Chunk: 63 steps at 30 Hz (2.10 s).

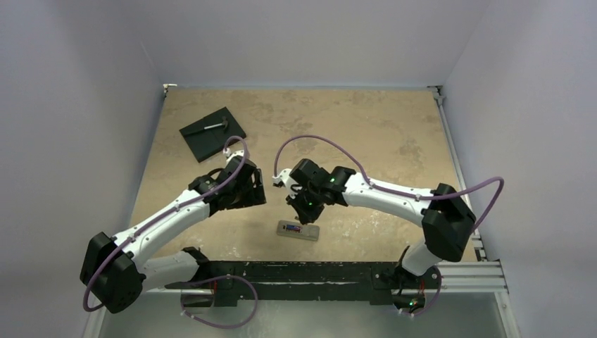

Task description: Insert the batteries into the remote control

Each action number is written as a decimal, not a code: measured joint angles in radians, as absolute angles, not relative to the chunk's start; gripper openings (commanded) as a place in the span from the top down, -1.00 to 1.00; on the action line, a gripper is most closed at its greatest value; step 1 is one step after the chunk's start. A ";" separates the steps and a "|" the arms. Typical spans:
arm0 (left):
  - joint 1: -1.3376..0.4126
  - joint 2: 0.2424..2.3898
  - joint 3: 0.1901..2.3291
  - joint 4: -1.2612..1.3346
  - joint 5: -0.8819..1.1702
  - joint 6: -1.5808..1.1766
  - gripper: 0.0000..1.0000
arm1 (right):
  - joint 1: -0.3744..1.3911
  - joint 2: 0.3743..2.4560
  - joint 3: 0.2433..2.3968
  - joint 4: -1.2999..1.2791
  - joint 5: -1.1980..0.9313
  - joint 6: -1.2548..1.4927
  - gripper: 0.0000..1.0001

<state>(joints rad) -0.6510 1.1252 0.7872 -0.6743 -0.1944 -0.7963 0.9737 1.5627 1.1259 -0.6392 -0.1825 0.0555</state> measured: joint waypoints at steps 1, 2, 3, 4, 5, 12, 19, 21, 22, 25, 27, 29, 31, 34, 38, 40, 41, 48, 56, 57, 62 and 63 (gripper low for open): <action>-0.640 1.122 0.787 -0.675 -0.192 -0.789 -0.37 | 0.986 1.575 1.133 -0.641 -0.183 0.049 1.00; -0.627 1.119 0.787 -0.675 -0.188 -0.781 -0.37 | 0.999 1.587 1.139 -0.644 -0.183 0.043 1.00; -0.612 1.116 0.787 -0.675 -0.186 -0.771 -0.37 | 1.011 1.599 1.144 -0.647 -0.183 0.039 1.00; -0.597 1.113 0.787 -0.675 -0.184 -0.763 -0.37 | 1.021 1.609 1.147 -0.651 -0.183 0.036 1.00; -0.585 1.111 0.787 -0.675 -0.183 -0.757 -0.37 | 1.027 1.617 1.150 -0.654 -0.183 0.030 1.00; -0.501 1.092 0.787 -0.675 -0.159 -0.711 -0.37 | 1.039 1.670 1.179 -0.696 -0.175 -0.014 0.95; -0.481 1.090 0.787 -0.666 -0.129 -0.687 -0.37 | 1.054 1.720 1.223 -0.720 -0.171 -0.038 0.92; -0.479 1.090 0.787 -0.664 -0.123 -0.686 -0.37 | 1.059 1.730 1.231 -0.730 -0.167 -0.043 0.91; -0.478 1.090 0.787 -0.661 -0.120 -0.685 -0.37 | 1.061 1.735 1.234 -0.733 -0.167 -0.046 0.91; -0.477 1.088 0.787 -0.653 -0.109 -0.683 -0.37 | 1.067 1.751 1.247 -0.747 -0.167 -0.049 0.89; -0.474 1.085 0.787 -0.649 -0.106 -0.683 -0.37 | 1.070 1.761 1.257 -0.751 -0.167 -0.052 0.87; -0.471 1.082 0.787 -0.646 -0.104 -0.683 -0.37 | 1.073 1.768 1.262 -0.752 -0.166 -0.055 0.86; -0.469 1.082 0.787 -0.645 -0.102 -0.683 -0.37 | 1.074 1.772 1.266 -0.753 -0.164 -0.059 0.85; -0.467 1.082 0.787 -0.645 -0.099 -0.683 -0.37 | 1.075 1.782 1.274 -0.756 -0.155 -0.065 0.82; -0.465 1.082 0.787 -0.644 -0.093 -0.676 -0.37 | 1.075 1.795 1.281 -0.755 -0.149 -0.072 0.76; -0.465 1.082 0.787 -0.643 -0.088 -0.670 -0.37 | 1.075 1.801 1.281 -0.756 -0.148 -0.072 0.73; -0.465 1.082 0.787 -0.642 -0.086 -0.669 -0.37 | 1.075 1.804 1.281 -0.756 -0.148 -0.073 0.72; -0.460 1.082 0.787 -0.633 -0.081 -0.667 -0.37 | 1.076 1.813 1.290 -0.757 -0.149 -0.076 0.66; -0.458 1.082 0.786 -0.628 -0.078 -0.663 -0.37 | 1.080 1.815 1.292 -0.756 -0.149 -0.081 0.59; -0.458 1.082 0.784 -0.627 -0.078 -0.661 -0.37 | 1.081 1.818 1.293 -0.756 -0.149 -0.082 0.57; -0.453 1.082 0.772 -0.622 -0.078 -0.661 -0.37 | 1.086 1.841 1.298 -0.756 -0.149 -0.091 0.48; -0.452 1.082 0.771 -0.622 -0.077 -0.661 -0.37 | 1.087 1.845 1.298 -0.756 -0.149 -0.091 0.45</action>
<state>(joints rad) -0.4519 1.0821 0.7712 -0.6224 -0.0772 -0.6609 1.0866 1.8454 1.2980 -0.7559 -0.1490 -0.0914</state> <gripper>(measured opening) 0.685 0.240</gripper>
